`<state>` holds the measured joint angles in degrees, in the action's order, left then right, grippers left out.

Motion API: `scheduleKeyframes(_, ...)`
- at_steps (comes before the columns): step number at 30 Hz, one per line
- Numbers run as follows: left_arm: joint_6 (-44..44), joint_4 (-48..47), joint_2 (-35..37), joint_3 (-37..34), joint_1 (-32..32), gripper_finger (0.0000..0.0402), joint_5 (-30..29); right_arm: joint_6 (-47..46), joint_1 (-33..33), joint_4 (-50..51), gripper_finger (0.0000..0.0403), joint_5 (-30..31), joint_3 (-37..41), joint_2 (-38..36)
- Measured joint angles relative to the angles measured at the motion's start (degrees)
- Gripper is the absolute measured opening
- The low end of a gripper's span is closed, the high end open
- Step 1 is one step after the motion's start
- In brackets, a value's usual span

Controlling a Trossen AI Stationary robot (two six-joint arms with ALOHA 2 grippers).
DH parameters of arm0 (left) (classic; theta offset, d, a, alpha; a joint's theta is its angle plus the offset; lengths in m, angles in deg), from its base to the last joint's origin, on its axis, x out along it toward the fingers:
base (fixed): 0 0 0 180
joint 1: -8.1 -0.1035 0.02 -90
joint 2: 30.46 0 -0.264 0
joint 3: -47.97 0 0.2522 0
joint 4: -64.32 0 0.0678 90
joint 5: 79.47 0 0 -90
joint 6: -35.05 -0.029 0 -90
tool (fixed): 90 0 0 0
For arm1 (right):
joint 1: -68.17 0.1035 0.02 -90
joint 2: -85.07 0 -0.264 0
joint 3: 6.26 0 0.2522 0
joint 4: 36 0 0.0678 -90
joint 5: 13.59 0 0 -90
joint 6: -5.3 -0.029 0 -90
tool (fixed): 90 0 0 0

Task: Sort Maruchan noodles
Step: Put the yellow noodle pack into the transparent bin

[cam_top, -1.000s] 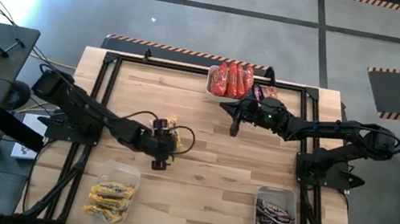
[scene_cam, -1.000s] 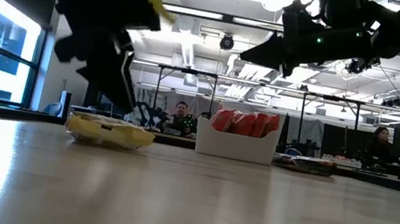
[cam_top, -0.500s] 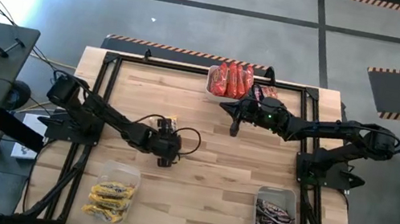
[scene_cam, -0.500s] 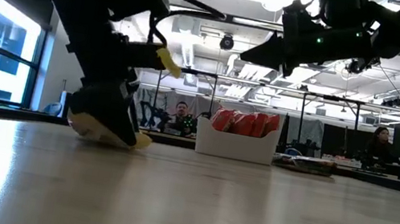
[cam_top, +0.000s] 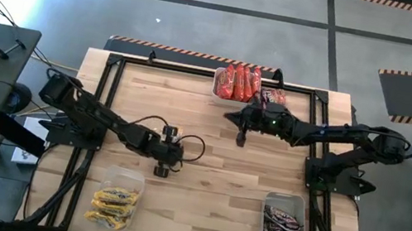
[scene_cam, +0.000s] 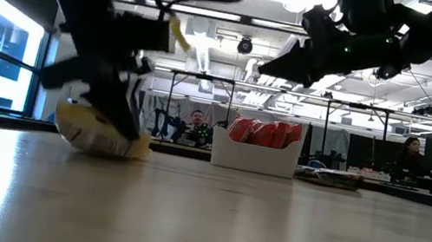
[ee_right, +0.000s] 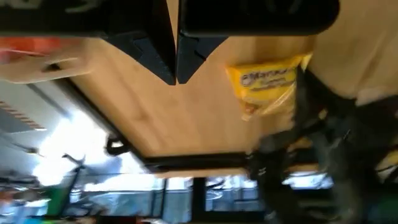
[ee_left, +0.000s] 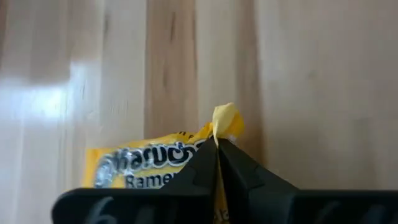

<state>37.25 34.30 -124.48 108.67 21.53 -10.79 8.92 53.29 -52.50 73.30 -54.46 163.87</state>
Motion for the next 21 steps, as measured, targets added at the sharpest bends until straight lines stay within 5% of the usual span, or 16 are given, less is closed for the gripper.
scheduleKeyframes(5,-0.9,1.0,6.9,-0.1,0.0,0.0001,4.3,2.2,4.6,-1.7,0.0027,-1.4,0.0,4.4)
scheduleKeyframes(11,-0.9,1.9,14.3,-0.1,0.4,0.0001,6.4,2.8,10.2,-5.3,0.0129,-1.5,-0.2,11.1)
scheduleKeyframes(16,-0.9,4.2,18.7,-0.1,0.9,0.0,6.3,1.3,12.6,-16.4,0.0217,-3.2,-0.2,18.1)
scheduleKeyframes(21,-1.0,6.0,21.2,-0.1,1.3,0.0,5.8,-4.1,12.8,-27.9,0.0249,-7.9,-0.6,25.5)
